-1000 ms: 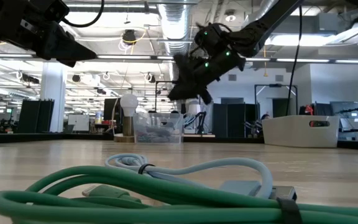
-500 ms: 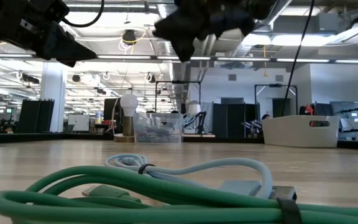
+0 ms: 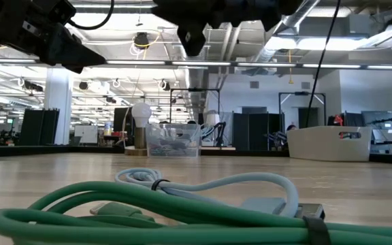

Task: Pick & Place USB Port
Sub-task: Put the light blue charger cable into the white bin

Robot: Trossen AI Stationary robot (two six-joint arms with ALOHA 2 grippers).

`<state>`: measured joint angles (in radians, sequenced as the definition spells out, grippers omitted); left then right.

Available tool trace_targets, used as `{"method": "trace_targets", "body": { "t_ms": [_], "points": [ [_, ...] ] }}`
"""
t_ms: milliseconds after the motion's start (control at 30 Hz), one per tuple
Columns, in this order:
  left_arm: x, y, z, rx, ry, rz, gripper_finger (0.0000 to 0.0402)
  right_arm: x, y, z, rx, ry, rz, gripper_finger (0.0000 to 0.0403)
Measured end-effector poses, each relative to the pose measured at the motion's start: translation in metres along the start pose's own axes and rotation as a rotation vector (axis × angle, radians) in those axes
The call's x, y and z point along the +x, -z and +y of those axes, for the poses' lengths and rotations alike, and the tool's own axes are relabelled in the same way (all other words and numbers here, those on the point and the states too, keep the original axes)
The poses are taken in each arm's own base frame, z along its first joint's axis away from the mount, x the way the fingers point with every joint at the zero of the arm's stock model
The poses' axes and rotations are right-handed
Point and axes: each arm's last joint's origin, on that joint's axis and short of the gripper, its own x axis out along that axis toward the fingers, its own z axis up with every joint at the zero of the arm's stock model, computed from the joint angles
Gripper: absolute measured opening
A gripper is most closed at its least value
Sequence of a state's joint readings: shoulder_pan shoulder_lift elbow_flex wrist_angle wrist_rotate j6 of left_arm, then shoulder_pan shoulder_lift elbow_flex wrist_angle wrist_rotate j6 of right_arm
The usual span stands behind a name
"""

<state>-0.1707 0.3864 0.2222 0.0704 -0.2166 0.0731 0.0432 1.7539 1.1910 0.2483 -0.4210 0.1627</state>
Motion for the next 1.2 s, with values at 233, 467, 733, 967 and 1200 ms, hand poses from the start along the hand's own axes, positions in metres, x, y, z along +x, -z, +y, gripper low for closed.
{"method": "trace_targets", "body": {
  "t_ms": [233, 467, 733, 967, 1200],
  "points": [
    [0.000, 0.000, 0.000, 0.000, 0.000, -0.002, 0.0012, 0.007, 0.013, 0.016, -0.060, -0.056, 0.107, 0.0070],
    [0.000, 0.000, 0.000, -0.002, 0.000, -0.005, 0.0012, 0.011, 0.031, 0.032, -0.156, 0.095, 0.251, 0.0070],
    [0.000, -0.001, 0.000, -0.004, 0.000, -0.006, 0.0012, 0.006, 0.043, 0.027, 0.260, 0.337, 0.318, 0.0074],
    [0.000, -0.001, 0.000, -0.004, 0.000, -0.006, 0.0012, 0.008, 0.055, 0.043, 0.464, 0.343, 0.393, 0.0103],
    [0.000, -0.001, 0.000, -0.004, 0.000, -0.006, 0.0012, 0.012, 0.058, 0.059, 0.663, 0.348, 0.382, 0.0151]
  ]
}}
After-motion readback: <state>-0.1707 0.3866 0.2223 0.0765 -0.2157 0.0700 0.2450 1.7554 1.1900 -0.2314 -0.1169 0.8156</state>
